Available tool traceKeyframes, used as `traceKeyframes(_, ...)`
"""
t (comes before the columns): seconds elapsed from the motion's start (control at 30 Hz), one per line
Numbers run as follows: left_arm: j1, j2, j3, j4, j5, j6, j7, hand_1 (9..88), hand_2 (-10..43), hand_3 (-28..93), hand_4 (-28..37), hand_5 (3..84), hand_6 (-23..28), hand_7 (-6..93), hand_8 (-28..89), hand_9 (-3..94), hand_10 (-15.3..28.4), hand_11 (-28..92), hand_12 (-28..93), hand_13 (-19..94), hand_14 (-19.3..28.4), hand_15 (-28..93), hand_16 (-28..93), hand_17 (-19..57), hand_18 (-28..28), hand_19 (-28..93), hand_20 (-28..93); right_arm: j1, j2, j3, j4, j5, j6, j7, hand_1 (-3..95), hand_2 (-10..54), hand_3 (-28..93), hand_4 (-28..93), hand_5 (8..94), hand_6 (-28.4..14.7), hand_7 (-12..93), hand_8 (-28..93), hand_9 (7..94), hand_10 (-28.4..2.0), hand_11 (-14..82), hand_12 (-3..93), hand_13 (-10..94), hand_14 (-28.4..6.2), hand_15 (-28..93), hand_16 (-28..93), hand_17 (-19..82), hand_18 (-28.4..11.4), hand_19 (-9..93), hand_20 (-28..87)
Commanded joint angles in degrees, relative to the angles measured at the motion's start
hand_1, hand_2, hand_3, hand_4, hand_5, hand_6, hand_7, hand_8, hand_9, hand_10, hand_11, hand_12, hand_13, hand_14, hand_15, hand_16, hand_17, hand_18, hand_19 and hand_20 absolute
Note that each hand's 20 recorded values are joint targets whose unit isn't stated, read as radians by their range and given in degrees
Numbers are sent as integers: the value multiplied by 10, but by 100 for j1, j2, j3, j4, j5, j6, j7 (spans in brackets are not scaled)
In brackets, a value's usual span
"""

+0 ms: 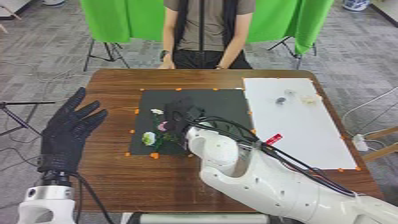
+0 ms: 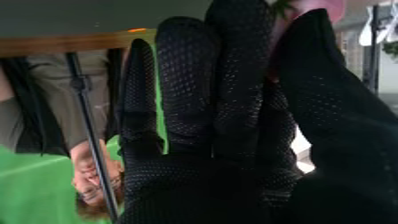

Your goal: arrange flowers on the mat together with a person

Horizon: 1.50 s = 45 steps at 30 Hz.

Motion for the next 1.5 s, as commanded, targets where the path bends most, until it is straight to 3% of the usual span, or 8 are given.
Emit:
traceKeyframes(0.03,57,13,12,21,6,-22,-27,215,54,785,-271,326,50,81,-81,347,175,186,106,277,242,383,-59,-55,267,570,30,5,-109,109,-114,-286,-464,-20,441,-95,652,-283,707,50,174,-110,879,-77,394,191,765,-55,659,183,206,-183,657,226)
traceKeyframes(0.43,185,-38,-28,-42,17,51,27,216,53,787,-266,326,50,81,-82,346,174,188,107,276,240,378,-59,-58,266,566,26,-143,-161,447,-343,-359,-680,-28,410,-95,650,-283,670,42,169,-149,850,-89,397,187,734,-67,662,176,193,-204,641,223)
traceKeyframes(0.8,371,-190,-108,-96,49,127,72,217,54,783,-268,327,51,82,-81,346,175,187,106,276,242,379,-59,-58,266,565,25,-1621,110,3035,-2006,2223,-167,-299,352,-95,648,-277,669,28,158,-146,829,-109,348,174,715,-90,630,156,190,-212,644,224)
traceKeyframes(0.83,435,105,-31,-94,-168,317,294,217,55,782,-269,327,50,83,-82,346,174,187,106,276,241,379,-59,-58,265,564,24,-1848,188,3312,-2124,2352,-125,-528,336,-75,646,-266,661,21,156,-145,805,-116,311,167,695,-103,595,144,172,-212,620,213)
traceKeyframes(0.97,469,-21,-62,-102,-108,293,121,214,55,781,-271,327,51,83,-82,347,175,187,106,275,240,378,-59,-60,263,558,21,-2794,473,4323,-2592,3432,481,-957,283,-27,674,-255,588,3,153,-140,695,-135,241,153,606,-132,530,121,128,-217,558,192)
traceKeyframes(1.17,487,-59,-62,-91,-32,244,115,214,55,783,-270,332,55,82,-81,370,188,210,108,284,249,411,-73,-63,256,550,23,-4439,196,6143,-2938,5509,775,-1908,201,94,683,-259,552,-8,148,-139,640,-155,210,143,530,-171,468,103,98,-205,504,176)
traceKeyframes(1.3,419,-66,-20,-31,-70,225,98,214,55,784,-272,335,55,81,-82,365,181,202,105,279,241,388,-70,-66,251,544,23,-4920,-136,7156,-2613,7165,-239,-2282,179,115,691,-263,536,-10,136,-133,607,-161,179,134,493,-183,420,98,86,-198,466,174)
traceKeyframes(1.5,333,-69,97,85,-95,296,83,214,54,786,-275,338,54,81,-83,347,170,176,98,263,219,336,-64,-67,245,530,27,-5673,113,7354,-2586,7488,429,-2645,168,132,705,-274,468,15,122,-131,524,-145,98,125,416,-188,297,116,63,-188,391,180)
